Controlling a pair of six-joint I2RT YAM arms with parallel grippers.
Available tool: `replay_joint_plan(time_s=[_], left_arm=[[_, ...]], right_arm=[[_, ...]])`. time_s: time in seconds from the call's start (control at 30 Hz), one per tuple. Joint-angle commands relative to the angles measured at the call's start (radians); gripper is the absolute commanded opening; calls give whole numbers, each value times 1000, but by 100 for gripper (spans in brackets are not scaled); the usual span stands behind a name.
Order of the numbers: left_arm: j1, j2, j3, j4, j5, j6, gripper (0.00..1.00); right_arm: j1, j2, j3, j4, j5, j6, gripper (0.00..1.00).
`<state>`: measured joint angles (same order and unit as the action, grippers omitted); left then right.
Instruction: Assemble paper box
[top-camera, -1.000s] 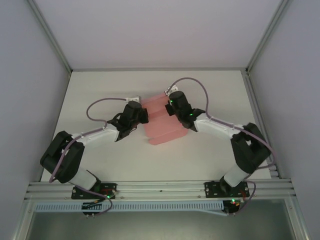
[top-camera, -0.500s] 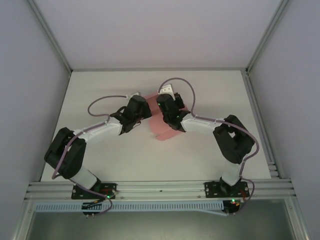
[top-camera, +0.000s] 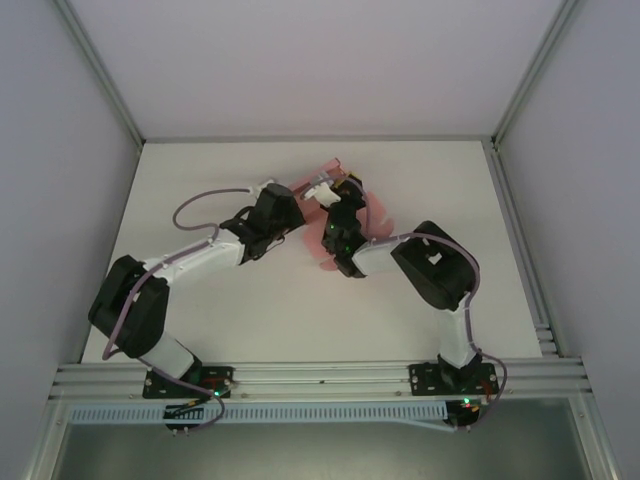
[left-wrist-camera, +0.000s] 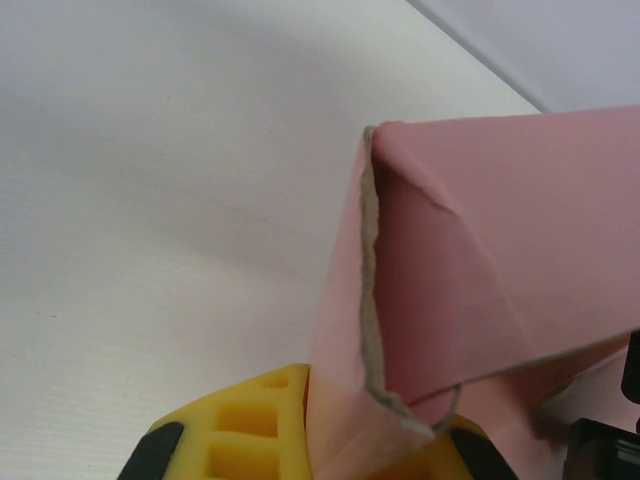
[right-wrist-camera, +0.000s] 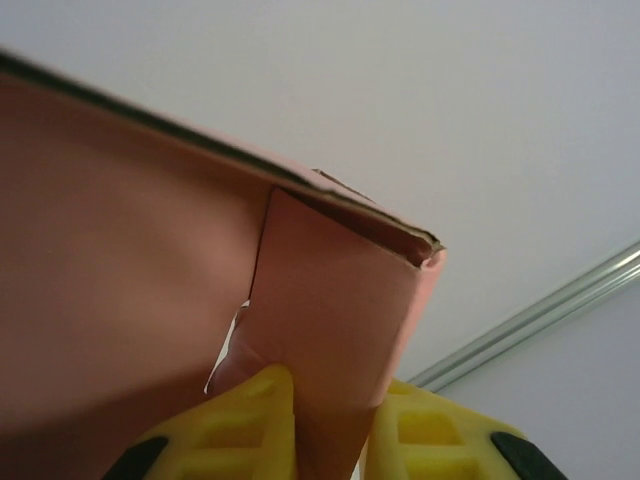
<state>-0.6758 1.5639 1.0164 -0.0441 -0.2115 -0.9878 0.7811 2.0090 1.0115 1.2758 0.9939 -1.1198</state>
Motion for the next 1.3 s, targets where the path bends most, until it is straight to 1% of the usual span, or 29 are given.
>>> replay_joint_plan(time_s=[0.0,0.03,0.1,0.17,0.2,0.23,0.27,0.3,0.33,0.37,0.43,0.47,0.53,0.57,0.6,0.67,0.7,0.77,0.83,0.87,0.9,0.97,1.0,1.07,1.13,1.17,1.2,1.27], left_arm=[[76,-54,-99,-392,-230,-11,0],[73,-53,-90,-376,-222,3,0],[64,-46,-60,-359,-210,25,0],[58,-34,-36,-351,-206,47,0],[59,-32,-31,-348,-201,54,0],[58,-30,-30,-341,-193,56,0],[59,-31,-35,-330,-183,58,0],[58,-33,-40,-317,-172,60,0],[58,-36,-48,-295,-156,68,0],[59,-37,-53,-277,-144,72,0],[59,-39,-61,-230,-116,97,0],[59,-38,-61,-215,-104,104,0],[60,-28,-49,-186,-78,146,0],[60,-20,-39,-188,-74,151,0],[60,-14,-28,-187,-69,165,0],[60,3,-2,-185,-62,197,0],[61,10,7,-183,-59,213,0],[62,16,17,-165,-41,259,0],[67,21,29,-146,-16,354,0],[71,26,44,-151,-3,416,0],[78,36,70,-169,32,507,0],[86,65,138,-240,140,720,0],[88,81,183,-299,172,828,0],[91,111,264,-419,200,991,0],[90,140,343,-564,279,1202,0],[80,154,376,-633,278,1294,0],[58,174,415,-701,222,1375,0],[16,213,477,-793,82,1479,0]], right_arm=[[-141,-24,28,206,527,-208,19],[-130,-28,35,135,526,-166,20],[-116,-42,38,-51,503,-24,21],[-110,-80,39,-298,476,191,22],[-107,-112,43,-484,440,345,24],[-106,-159,74,-794,363,600,27],[-116,-201,128,-1128,225,888,30],[-144,-240,160,-1333,29,1094,33],[-178,-286,128,-1346,-167,1177,36],[-194,-326,73,-1283,-292,1190,39],[-207,-389,-9,-1188,-509,1186,50],[-208,-410,-29,-1170,-614,1175,52],[-208,-459,-60,-1155,-835,1144,69],[-212,-484,-75,-1145,-945,1139,74],[-216,-510,-89,-1144,-1047,1118,84],[-217,-570,-113,-1129,-1123,1157,98],[-222,-601,-126,-1129,-1175,1160,100],[-226,-672,-157,-1114,-1192,1193,100],[-236,-753,-194,-1101,-1208,1233,100],[-242,-791,-213,-1096,-1195,1264,100],[-255,-829,-228,-1105,-1179,1308,100],[-292,-882,-236,-1174,-1171,1378,100],[-314,-901,-232,-1235,-1165,1413,100],[-348,-925,-221,-1353,-1155,1443,100],[-373,-945,-215,-1462,-1146,1444,100],[-380,-955,-218,-1500,-1132,1440,100],[-386,-969,-228,-1530,-1112,1432,100],[-397,-997,-252,-1562,-1079,1431,100]])
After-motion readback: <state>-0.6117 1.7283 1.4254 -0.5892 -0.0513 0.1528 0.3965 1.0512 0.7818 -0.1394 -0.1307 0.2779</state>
